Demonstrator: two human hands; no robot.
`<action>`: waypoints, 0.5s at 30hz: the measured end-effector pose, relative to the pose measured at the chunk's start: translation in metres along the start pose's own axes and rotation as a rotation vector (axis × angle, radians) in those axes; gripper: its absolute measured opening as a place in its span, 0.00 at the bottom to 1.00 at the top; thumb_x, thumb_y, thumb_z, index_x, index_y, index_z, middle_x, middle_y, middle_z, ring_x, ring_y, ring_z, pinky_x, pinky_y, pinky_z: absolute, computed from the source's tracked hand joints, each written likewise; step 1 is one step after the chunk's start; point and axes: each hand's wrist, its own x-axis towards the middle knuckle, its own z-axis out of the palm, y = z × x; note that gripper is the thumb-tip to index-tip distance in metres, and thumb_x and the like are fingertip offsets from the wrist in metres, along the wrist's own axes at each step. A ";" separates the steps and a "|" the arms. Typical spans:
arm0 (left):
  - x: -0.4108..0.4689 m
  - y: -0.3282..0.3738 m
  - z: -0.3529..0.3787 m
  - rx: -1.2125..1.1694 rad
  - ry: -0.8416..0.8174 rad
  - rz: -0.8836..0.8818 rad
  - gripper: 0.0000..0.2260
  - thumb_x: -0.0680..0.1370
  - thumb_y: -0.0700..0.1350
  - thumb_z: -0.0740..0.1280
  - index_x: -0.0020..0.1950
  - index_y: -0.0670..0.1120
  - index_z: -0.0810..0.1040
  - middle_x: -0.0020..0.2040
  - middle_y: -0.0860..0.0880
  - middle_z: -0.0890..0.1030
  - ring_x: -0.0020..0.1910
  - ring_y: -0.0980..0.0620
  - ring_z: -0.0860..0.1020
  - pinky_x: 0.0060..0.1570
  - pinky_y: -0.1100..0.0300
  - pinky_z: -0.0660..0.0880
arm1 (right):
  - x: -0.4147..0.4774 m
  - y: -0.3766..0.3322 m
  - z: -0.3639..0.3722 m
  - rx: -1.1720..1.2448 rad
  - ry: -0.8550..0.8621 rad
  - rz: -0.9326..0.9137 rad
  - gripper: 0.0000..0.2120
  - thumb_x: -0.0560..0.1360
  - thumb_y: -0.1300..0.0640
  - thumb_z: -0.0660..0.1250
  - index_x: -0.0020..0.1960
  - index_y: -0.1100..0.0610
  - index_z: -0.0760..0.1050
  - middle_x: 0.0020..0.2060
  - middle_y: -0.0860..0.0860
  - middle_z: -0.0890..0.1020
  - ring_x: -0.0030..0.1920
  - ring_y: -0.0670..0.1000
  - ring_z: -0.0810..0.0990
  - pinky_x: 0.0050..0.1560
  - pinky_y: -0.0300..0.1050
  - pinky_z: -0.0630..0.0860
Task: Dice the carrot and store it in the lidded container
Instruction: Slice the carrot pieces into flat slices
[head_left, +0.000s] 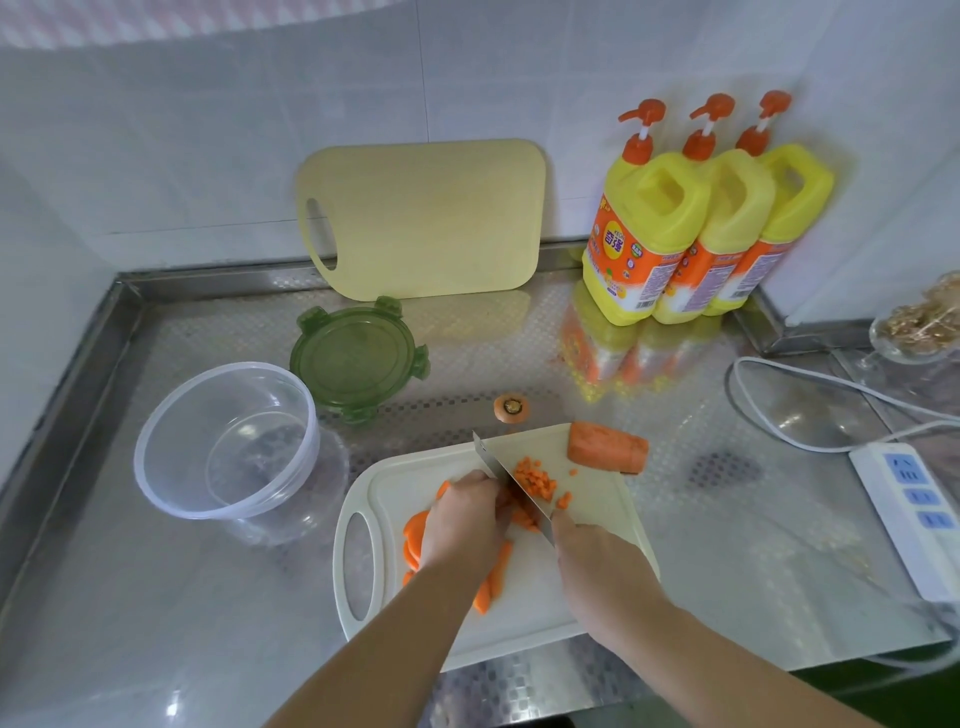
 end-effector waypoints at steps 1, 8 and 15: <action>-0.001 0.000 0.000 -0.002 0.001 -0.002 0.08 0.79 0.46 0.61 0.50 0.46 0.79 0.51 0.50 0.77 0.50 0.50 0.76 0.46 0.59 0.72 | 0.000 0.003 0.002 0.018 0.018 -0.004 0.21 0.81 0.61 0.52 0.73 0.54 0.56 0.36 0.46 0.68 0.42 0.50 0.73 0.37 0.39 0.64; -0.005 -0.003 -0.001 -0.045 0.010 -0.014 0.08 0.78 0.48 0.63 0.51 0.50 0.80 0.52 0.53 0.78 0.52 0.52 0.76 0.52 0.57 0.73 | -0.006 0.011 -0.001 0.167 0.131 0.028 0.13 0.83 0.52 0.48 0.64 0.54 0.65 0.37 0.46 0.70 0.36 0.47 0.70 0.33 0.38 0.62; -0.006 -0.004 -0.006 0.008 -0.012 -0.015 0.09 0.78 0.48 0.62 0.53 0.50 0.80 0.53 0.53 0.78 0.53 0.51 0.76 0.50 0.58 0.72 | -0.013 0.004 -0.004 0.067 0.129 -0.018 0.15 0.82 0.57 0.51 0.68 0.52 0.60 0.33 0.45 0.66 0.31 0.43 0.65 0.27 0.39 0.57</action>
